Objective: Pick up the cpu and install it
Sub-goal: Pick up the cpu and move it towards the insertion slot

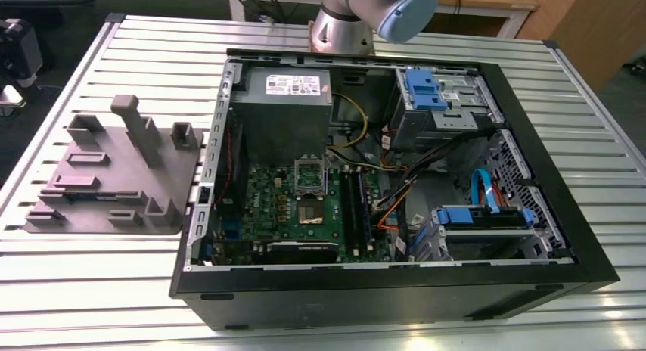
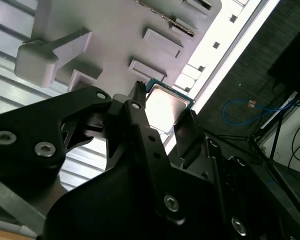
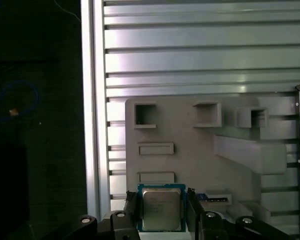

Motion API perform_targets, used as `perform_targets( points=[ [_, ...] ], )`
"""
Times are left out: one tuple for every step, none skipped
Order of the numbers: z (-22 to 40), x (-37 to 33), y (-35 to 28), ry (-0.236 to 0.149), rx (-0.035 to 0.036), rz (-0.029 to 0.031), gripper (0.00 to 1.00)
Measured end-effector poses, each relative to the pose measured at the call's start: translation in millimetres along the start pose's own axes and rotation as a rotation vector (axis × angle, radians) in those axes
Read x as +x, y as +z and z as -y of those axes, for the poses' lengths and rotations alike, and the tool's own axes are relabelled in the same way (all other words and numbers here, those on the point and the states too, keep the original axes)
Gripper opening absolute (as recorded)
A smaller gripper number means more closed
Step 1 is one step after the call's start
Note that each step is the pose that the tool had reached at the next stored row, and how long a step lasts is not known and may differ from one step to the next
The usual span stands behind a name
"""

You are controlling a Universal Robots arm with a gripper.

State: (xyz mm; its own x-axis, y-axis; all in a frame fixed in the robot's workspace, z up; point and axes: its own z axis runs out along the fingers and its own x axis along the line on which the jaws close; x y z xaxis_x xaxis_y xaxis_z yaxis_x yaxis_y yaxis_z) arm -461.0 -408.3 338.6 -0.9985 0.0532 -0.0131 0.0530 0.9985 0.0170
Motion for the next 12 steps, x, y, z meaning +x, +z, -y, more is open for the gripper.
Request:
perform_targets(
  points=[
    [-0.2,0.0,-2.4,0.0,0.0,0.0,0.47],
    [-0.4,0.0,-4.6,0.0,-0.0001,0.0001,0.47],
    [-0.6,-0.1,-6.8,0.0,0.0,0.0001,0.47],
    [-0.8,-0.1,-9.0,0.0,0.0,0.0,0.47],
    [-1.0,-0.1,-11.0,0.0,0.0001,-0.0001,0.47],
    [-1.2,-0.1,-13.0,0.0,0.0,0.0001,0.47],
    [-1.5,-0.1,-15.1,0.0,0.0,0.0,0.47],
    [-1.7,-0.2,-17.2,0.0,0.0,0.0,0.47],
    [-1.8,-0.2,-19.3,0.0,0.0,0.0,0.47],
    [-1.9,-0.2,-21.3,0.0,0.0,0.0,0.47],
    [-2.1,-0.2,-23.3,0.0,0.0,0.0,0.47],
    [-2.3,-0.2,-25.5,0.0,0.0,0.0,0.47]
  ],
)
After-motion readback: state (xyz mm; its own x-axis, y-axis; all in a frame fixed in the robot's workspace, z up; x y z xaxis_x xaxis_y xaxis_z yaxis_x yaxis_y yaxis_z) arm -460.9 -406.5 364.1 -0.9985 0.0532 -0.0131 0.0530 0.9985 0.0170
